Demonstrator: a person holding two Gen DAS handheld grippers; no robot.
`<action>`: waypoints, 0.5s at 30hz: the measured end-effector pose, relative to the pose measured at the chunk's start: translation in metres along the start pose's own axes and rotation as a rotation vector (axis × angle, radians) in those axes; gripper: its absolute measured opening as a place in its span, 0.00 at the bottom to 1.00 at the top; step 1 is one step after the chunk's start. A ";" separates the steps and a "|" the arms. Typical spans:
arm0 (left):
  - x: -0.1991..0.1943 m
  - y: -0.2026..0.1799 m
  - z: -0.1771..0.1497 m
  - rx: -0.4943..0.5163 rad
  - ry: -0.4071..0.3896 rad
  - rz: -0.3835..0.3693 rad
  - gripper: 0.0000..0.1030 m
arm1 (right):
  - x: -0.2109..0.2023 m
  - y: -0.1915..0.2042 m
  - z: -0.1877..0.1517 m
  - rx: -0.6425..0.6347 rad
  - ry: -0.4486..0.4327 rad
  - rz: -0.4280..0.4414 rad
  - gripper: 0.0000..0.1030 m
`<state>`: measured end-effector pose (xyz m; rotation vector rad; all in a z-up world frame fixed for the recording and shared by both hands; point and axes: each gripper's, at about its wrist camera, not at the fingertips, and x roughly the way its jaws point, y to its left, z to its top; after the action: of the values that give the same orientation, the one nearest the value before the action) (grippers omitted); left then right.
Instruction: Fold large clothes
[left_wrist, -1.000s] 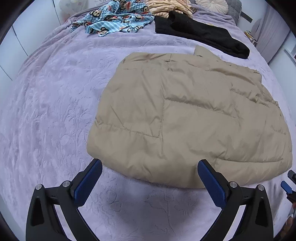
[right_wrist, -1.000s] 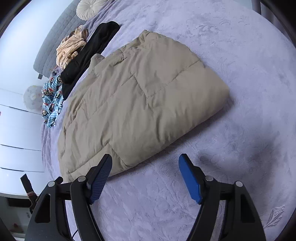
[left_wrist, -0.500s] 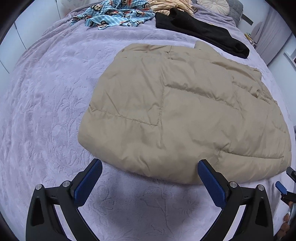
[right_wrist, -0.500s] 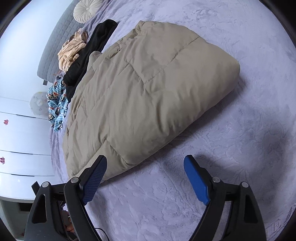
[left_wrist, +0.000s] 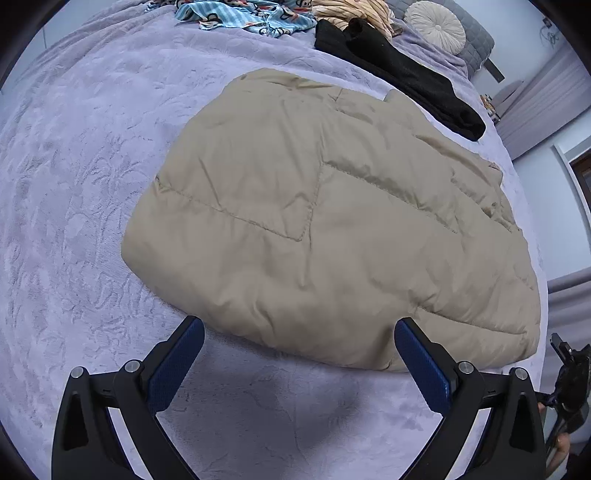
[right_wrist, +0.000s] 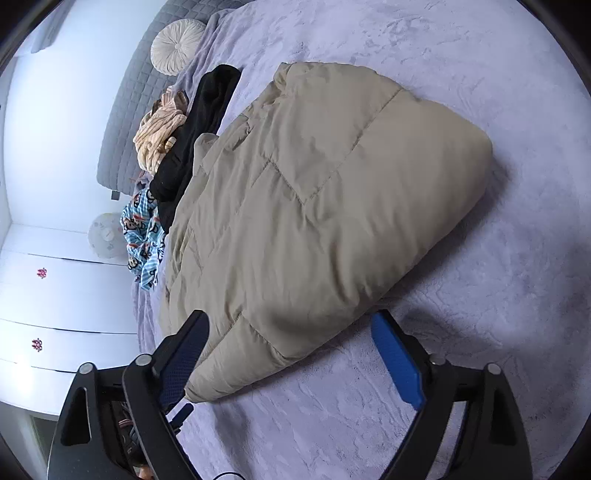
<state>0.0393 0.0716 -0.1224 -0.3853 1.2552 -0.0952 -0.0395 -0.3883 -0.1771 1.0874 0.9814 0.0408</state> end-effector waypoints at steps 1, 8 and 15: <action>0.000 0.002 0.000 -0.012 0.000 -0.017 1.00 | 0.000 -0.002 0.000 0.011 -0.006 0.011 1.00; 0.004 0.030 0.002 -0.133 0.009 -0.160 1.00 | 0.011 -0.017 0.012 0.100 0.017 0.021 1.00; 0.029 0.082 -0.015 -0.420 0.069 -0.316 1.00 | 0.026 -0.036 0.017 0.185 0.070 0.050 1.00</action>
<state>0.0234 0.1361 -0.1803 -0.9505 1.2720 -0.1136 -0.0273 -0.4063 -0.2190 1.2874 1.0360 0.0300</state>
